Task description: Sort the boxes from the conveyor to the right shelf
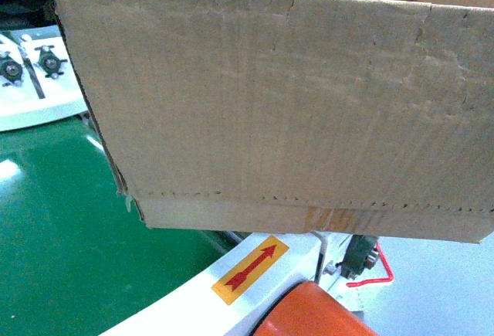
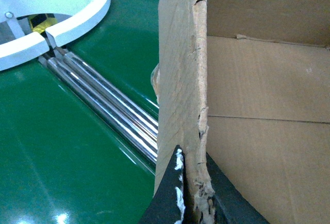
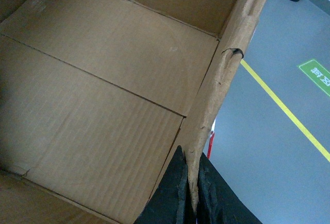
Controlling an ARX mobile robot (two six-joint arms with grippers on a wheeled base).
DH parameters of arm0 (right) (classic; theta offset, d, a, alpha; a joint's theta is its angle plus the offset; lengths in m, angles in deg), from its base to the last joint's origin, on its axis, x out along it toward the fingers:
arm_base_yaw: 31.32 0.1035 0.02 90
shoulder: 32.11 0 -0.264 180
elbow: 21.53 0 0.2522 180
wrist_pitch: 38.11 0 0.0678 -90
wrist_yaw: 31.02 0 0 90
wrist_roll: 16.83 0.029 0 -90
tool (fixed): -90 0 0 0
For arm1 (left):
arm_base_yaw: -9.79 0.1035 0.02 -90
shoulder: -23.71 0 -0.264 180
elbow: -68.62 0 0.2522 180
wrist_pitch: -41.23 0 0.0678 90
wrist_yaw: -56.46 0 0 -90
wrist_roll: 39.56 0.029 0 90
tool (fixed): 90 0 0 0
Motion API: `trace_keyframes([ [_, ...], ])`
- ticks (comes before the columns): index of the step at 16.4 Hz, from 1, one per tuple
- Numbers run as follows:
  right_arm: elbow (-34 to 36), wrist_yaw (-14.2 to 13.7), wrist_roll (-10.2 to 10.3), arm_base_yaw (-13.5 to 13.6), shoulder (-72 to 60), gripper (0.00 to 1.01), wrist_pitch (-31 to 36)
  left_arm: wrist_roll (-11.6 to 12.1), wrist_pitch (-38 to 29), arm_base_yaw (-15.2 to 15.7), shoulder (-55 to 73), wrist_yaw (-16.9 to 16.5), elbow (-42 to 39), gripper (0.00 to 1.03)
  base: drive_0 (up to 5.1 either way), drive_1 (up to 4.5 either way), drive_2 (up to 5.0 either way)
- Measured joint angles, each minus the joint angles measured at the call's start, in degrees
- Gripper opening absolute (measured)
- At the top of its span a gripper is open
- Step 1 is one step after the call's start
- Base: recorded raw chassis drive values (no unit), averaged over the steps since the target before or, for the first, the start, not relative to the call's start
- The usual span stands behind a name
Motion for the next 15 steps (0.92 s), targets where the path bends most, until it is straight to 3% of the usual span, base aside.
trace_keyframes([
  [15, 0.11, -0.02, 0.00, 0.00, 0.61, 0.02, 0.20, 0.04, -0.24, -0.07, -0.61, 0.02, 0.02, 0.03, -0.9, -0.93, -0.9],
])
